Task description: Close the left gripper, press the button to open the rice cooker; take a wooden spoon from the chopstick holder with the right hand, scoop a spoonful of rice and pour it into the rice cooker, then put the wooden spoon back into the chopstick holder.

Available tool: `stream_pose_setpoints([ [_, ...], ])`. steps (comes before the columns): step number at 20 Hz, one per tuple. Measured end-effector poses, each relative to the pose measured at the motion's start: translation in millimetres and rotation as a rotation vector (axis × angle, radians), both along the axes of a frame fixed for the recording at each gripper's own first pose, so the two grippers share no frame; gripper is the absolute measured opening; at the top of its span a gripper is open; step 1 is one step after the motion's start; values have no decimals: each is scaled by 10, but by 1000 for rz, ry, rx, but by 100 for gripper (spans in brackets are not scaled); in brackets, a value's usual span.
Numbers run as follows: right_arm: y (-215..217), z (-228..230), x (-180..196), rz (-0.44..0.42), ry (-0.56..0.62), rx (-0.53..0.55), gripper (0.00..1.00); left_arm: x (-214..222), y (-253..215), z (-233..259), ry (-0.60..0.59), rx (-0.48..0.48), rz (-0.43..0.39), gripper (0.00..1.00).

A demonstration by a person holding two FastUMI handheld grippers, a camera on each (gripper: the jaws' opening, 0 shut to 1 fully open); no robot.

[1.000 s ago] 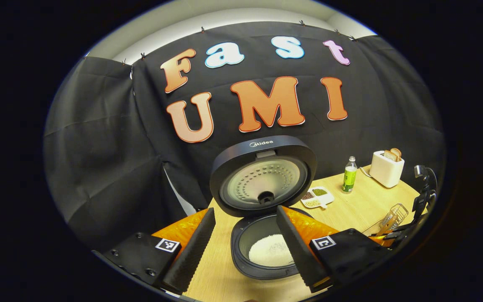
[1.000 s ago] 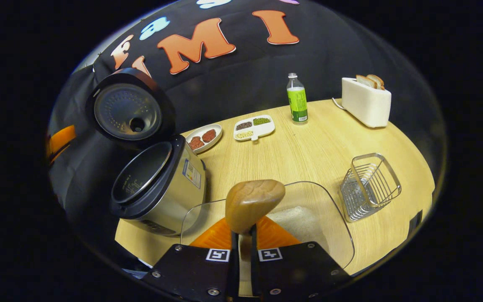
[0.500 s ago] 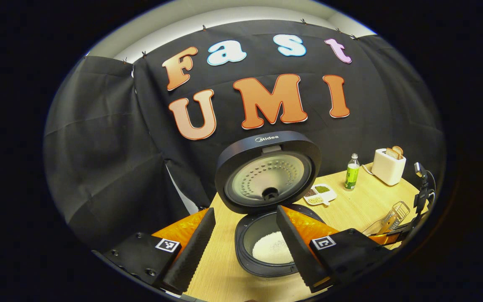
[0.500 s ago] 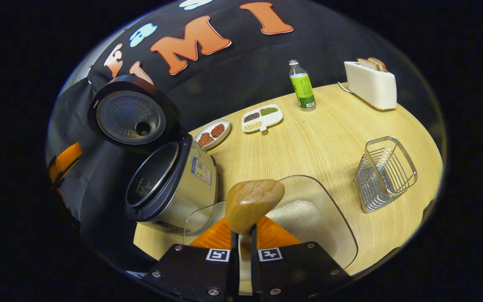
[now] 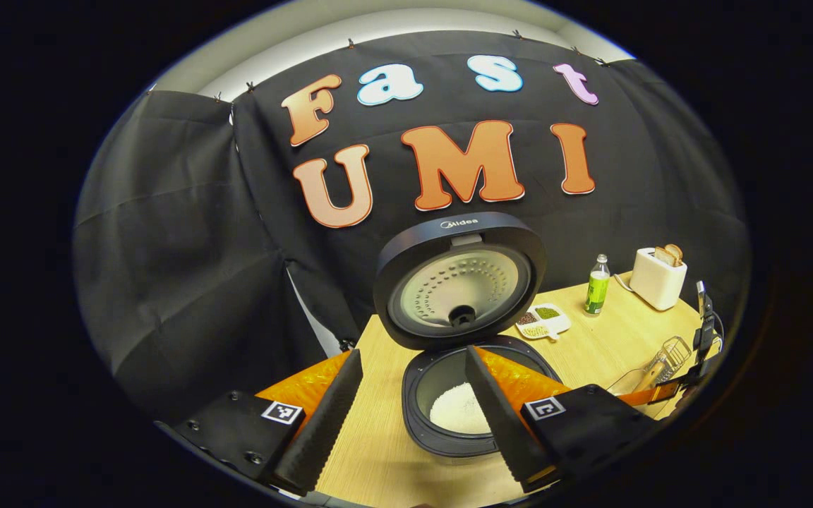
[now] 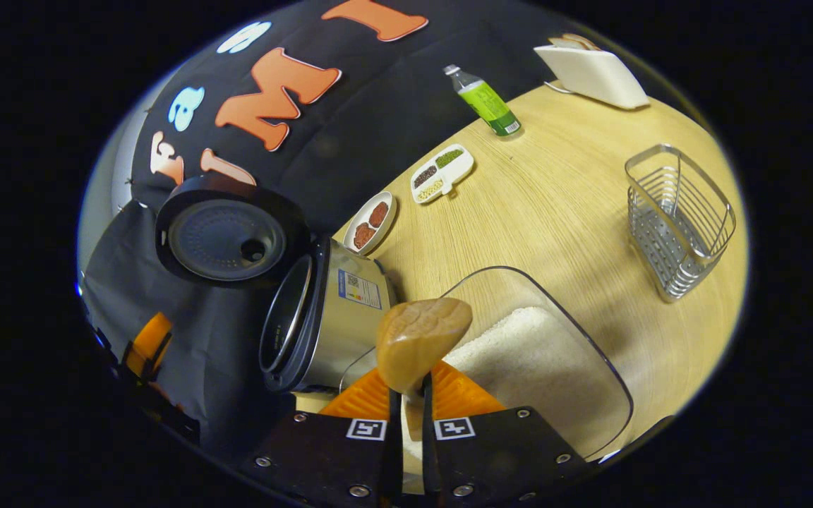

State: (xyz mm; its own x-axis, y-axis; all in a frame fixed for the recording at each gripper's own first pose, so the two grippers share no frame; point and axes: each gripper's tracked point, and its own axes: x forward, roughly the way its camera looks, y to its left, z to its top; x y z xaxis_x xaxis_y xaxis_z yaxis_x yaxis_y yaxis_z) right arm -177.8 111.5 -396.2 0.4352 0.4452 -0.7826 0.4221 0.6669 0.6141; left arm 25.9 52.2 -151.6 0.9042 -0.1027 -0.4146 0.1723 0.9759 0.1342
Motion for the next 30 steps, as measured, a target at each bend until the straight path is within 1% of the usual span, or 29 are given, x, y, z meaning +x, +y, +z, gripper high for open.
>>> stream_pose_setpoints([
  [1, 15, 8, 0, -13, 1, 27, 10, 3, 1, 8, 0, 1, 1, 92],
  [4, -20, 6, -23, -15, 3, 56, 11, -5, -25, 10, 2, 6, 6, 92],
  [5, -40, 22, -28, -17, 1, 69, 11, -8, -33, 20, 0, 8, 6, 98],
  [6, -66, 41, -9, -26, -4, 84, 11, -1, -56, 33, -4, 10, 5, 96],
  [7, -99, 69, 6, -38, -9, 98, 11, 2, -69, 48, -8, 10, 4, 94],
  [8, -152, 84, 29, -52, -12, 110, 10, -4, -87, 51, -9, 9, 4, 98],
  [11, -337, 179, 95, -111, -25, 153, 10, 10, -135, 75, -13, -3, 13, 98],
  [14, -525, 295, 215, -177, -42, 221, 10, 12, -194, 81, -18, -10, 17, 98],
  [17, -652, 447, 315, -233, -66, 264, 10, 21, -267, 96, -23, -17, 21, 98],
  [23, -766, 813, 628, -312, -119, 371, 10, 25, -340, 142, -38, -41, 42, 98],
  [29, -730, 1089, 941, -368, -160, 473, 10, -11, -211, 151, -49, -54, 92, 99],
  [30, -715, 1122, 997, -373, -161, 492, 10, -14, -172, 142, -50, -53, 101, 92],
])
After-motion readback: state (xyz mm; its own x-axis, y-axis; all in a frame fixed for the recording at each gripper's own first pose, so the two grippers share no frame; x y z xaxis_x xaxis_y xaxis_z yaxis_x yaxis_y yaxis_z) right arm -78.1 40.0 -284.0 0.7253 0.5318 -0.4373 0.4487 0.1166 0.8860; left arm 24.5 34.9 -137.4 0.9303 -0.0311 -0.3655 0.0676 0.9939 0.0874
